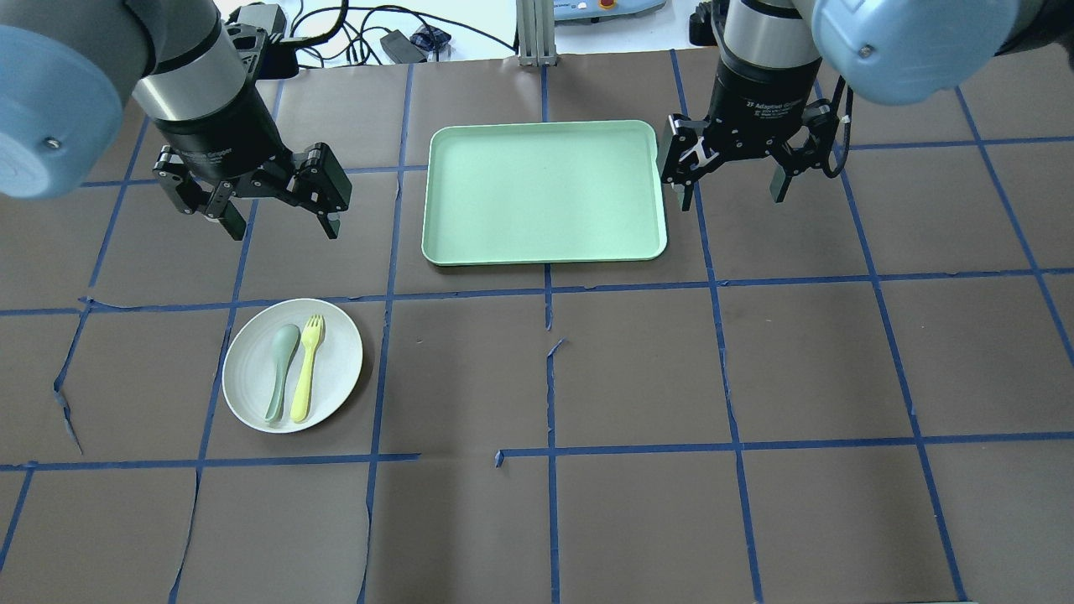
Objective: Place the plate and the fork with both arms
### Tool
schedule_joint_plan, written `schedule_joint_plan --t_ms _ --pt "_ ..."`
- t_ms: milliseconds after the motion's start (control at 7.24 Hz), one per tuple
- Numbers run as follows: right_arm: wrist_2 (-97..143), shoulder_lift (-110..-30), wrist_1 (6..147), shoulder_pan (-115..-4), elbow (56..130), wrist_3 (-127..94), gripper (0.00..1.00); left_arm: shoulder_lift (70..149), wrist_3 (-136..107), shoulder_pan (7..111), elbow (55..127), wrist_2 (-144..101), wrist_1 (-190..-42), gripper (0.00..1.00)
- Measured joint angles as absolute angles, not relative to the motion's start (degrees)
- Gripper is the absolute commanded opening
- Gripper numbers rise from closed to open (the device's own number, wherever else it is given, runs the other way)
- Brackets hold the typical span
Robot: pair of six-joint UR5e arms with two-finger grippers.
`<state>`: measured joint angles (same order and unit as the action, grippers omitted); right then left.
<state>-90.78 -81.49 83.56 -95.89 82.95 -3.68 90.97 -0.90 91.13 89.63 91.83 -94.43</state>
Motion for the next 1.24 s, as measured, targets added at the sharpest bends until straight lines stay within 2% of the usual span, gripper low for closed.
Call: schedule_joint_plan --t_ms 829,1244 --pt "-90.8 -81.5 83.1 -95.9 83.1 -3.7 1.00 90.1 -0.6 91.0 90.3 91.4 -95.2 1.00" --pt "-91.2 -81.2 82.8 -95.9 83.3 -3.7 1.00 91.2 0.6 86.5 91.1 91.7 -93.2 1.00"
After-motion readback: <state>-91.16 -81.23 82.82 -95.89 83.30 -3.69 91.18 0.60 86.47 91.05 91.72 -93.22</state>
